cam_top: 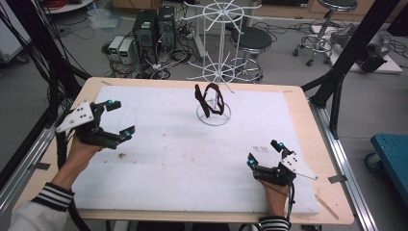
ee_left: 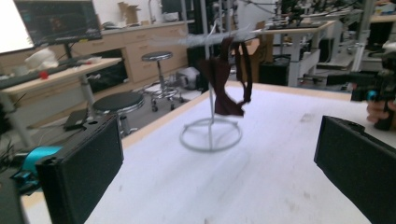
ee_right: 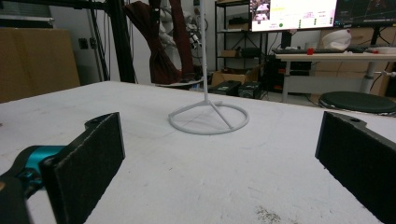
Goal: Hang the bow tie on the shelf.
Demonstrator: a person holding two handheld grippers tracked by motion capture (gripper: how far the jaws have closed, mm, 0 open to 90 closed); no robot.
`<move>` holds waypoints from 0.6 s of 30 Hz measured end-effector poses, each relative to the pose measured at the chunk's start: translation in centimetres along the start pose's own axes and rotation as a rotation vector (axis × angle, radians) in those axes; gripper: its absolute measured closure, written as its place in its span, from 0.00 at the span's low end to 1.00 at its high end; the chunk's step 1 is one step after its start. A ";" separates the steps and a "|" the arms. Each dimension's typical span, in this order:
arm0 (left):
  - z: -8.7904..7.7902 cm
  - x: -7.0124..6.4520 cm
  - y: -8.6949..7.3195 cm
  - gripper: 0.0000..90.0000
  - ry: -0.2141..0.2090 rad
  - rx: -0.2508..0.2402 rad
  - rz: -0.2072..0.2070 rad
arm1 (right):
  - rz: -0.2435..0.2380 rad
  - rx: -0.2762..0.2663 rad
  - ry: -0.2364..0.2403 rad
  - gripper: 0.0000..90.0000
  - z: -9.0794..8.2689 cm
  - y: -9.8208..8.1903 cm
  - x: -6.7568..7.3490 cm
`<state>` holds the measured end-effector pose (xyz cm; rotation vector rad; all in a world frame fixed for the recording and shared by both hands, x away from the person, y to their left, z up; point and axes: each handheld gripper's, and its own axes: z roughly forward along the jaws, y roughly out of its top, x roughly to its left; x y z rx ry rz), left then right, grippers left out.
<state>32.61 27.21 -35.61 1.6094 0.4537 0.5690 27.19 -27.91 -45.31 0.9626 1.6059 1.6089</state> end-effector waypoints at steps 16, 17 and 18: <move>-3.8 -2.5 -7.6 0.02 0.146 -0.003 -0.041 | 0.002 0.002 -0.002 0.01 0.0 0.0 0.0; -3.9 -2.7 -8.0 0.02 0.147 -0.003 -0.039 | 0.006 0.003 -0.003 0.01 0.0 0.0 0.0; -4.0 -2.8 -8.4 0.02 0.150 -0.007 -0.042 | 0.006 0.003 -0.002 0.01 0.0 0.0 0.0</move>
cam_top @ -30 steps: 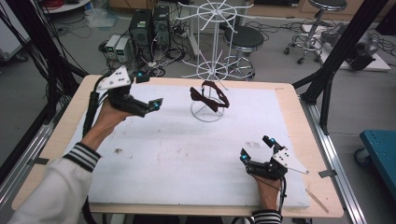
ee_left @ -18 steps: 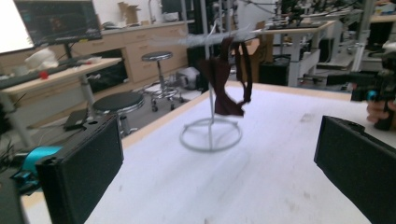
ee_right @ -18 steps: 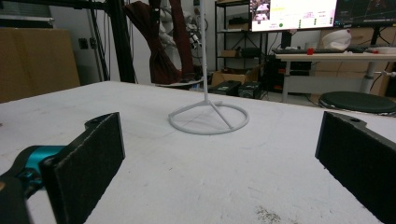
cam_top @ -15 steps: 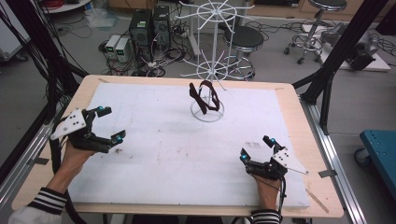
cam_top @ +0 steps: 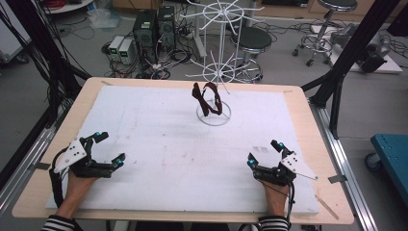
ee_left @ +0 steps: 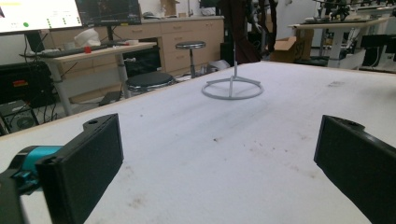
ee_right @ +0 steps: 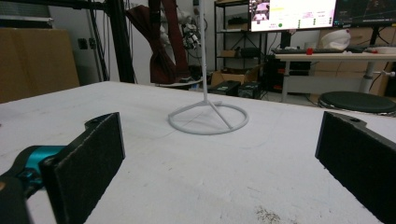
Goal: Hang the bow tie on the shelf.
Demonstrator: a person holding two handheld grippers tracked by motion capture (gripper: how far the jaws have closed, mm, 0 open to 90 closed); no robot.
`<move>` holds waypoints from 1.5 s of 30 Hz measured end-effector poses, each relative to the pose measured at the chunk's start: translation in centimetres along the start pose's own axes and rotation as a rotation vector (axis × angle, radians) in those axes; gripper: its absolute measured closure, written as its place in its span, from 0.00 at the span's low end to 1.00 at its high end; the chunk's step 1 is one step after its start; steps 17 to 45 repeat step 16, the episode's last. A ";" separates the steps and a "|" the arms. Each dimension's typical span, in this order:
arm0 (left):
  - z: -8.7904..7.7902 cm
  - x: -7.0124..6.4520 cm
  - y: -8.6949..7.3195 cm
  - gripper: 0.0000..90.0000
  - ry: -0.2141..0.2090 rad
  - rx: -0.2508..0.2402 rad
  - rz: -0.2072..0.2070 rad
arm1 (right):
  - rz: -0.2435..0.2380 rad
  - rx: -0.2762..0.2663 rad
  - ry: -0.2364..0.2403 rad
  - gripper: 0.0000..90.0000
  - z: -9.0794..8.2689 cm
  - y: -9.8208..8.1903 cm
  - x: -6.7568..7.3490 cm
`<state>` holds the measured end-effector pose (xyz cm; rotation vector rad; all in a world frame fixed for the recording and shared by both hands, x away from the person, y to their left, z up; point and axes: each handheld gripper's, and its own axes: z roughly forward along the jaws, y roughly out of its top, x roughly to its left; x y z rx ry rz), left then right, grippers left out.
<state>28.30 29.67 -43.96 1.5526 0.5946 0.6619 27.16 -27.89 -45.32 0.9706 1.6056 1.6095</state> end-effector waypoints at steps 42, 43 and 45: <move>-0.5 0.0 -1.4 0.02 0.039 -0.051 -0.024 | -0.001 -0.001 0.002 0.01 0.0 0.0 0.0; -0.5 0.0 -1.4 0.02 0.039 -0.051 -0.024 | -0.001 -0.001 0.002 0.01 0.0 0.0 0.0; -0.5 0.0 -1.4 0.02 0.039 -0.051 -0.024 | -0.001 -0.001 0.002 0.01 0.0 0.0 0.0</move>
